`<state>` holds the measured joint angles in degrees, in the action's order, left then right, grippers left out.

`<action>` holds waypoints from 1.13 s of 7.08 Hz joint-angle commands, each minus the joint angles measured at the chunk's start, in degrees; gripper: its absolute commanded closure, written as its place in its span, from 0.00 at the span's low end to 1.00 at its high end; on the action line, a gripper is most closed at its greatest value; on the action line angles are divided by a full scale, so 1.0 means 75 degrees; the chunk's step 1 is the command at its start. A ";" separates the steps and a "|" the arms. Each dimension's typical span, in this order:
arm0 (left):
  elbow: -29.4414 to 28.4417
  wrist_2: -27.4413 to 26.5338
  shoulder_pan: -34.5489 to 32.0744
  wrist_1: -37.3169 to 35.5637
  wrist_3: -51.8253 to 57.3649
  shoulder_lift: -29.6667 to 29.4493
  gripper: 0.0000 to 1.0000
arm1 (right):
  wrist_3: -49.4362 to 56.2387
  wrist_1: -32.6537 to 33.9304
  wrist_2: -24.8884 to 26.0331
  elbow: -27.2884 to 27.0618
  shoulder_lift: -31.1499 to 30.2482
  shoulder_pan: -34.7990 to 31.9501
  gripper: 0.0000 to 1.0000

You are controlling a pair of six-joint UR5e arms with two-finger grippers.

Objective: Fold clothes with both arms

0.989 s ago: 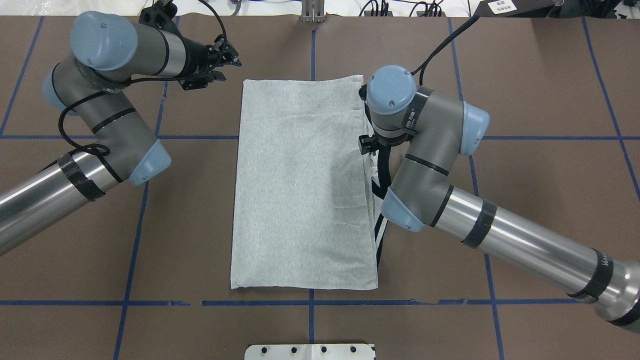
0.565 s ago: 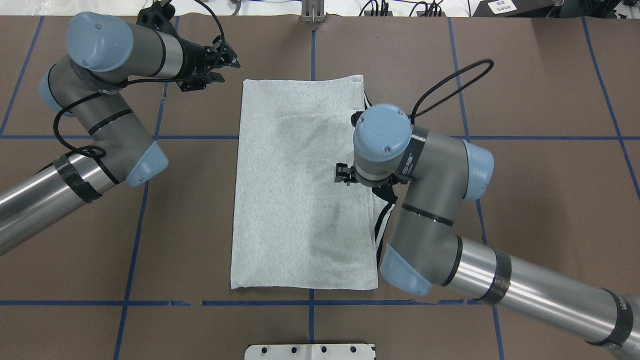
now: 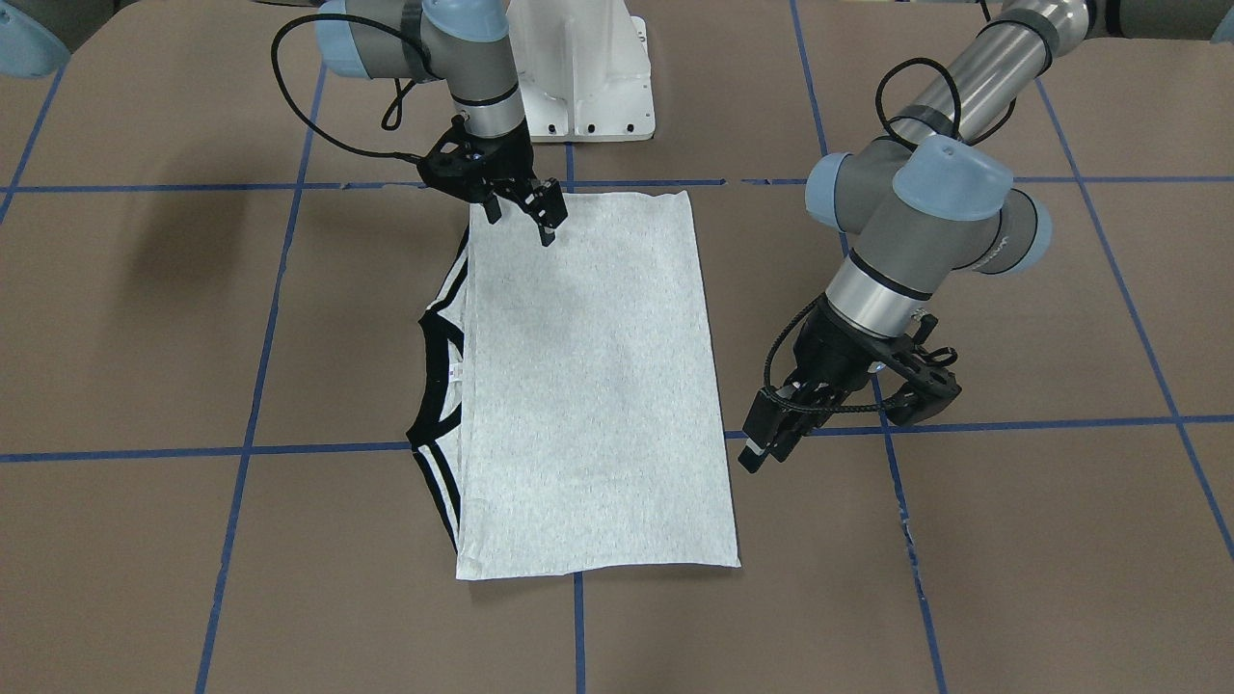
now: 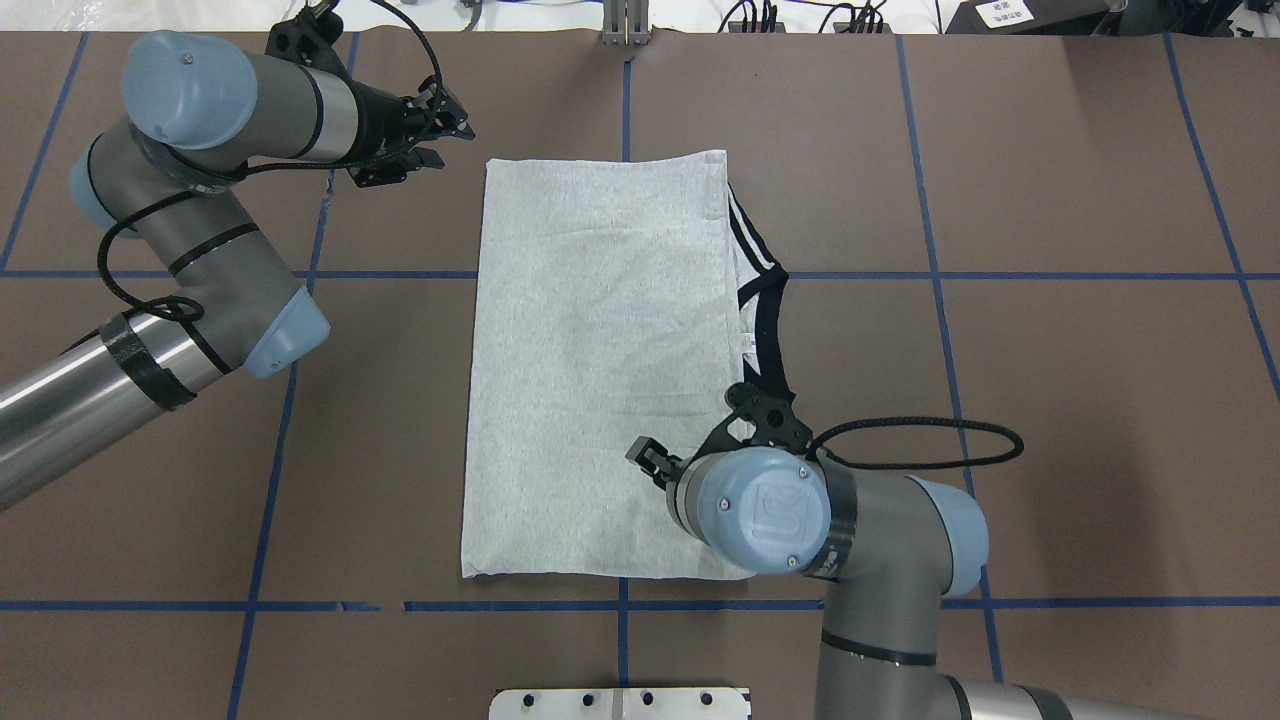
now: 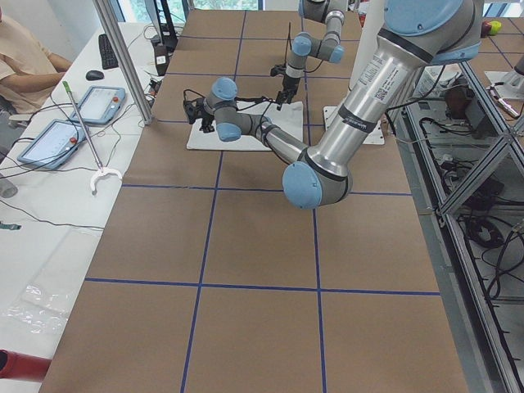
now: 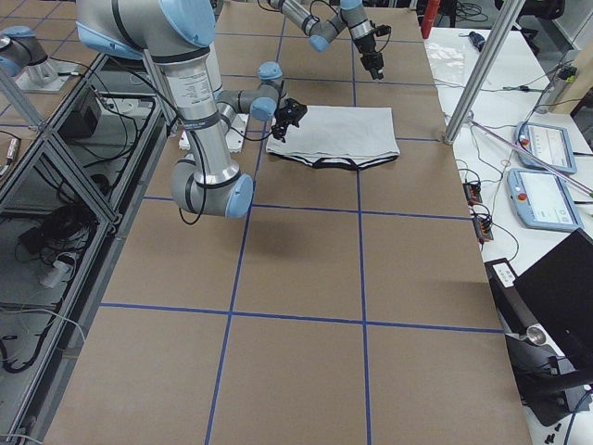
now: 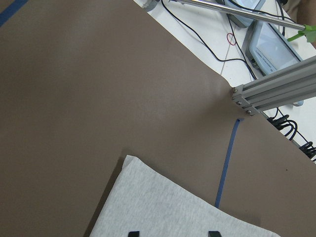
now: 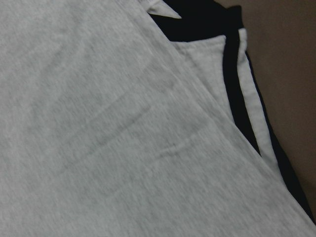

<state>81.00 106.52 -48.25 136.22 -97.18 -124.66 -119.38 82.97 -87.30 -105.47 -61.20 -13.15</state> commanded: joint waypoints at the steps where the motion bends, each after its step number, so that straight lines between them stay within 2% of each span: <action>1: 0.0016 -0.0011 0.0000 -0.0010 -0.0004 0.0004 0.44 | -0.0711 -0.0036 0.0424 -0.0094 -0.0347 0.0476 0.00; 8: 0.0075 -0.0023 0.0012 -0.0034 -0.0027 0.0004 0.44 | -0.0700 0.0011 0.0343 -0.0071 -0.0536 0.0592 0.00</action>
<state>81.56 106.35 -48.17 135.97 -97.34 -124.66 -124.65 83.04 -84.69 -106.26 -65.01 -9.42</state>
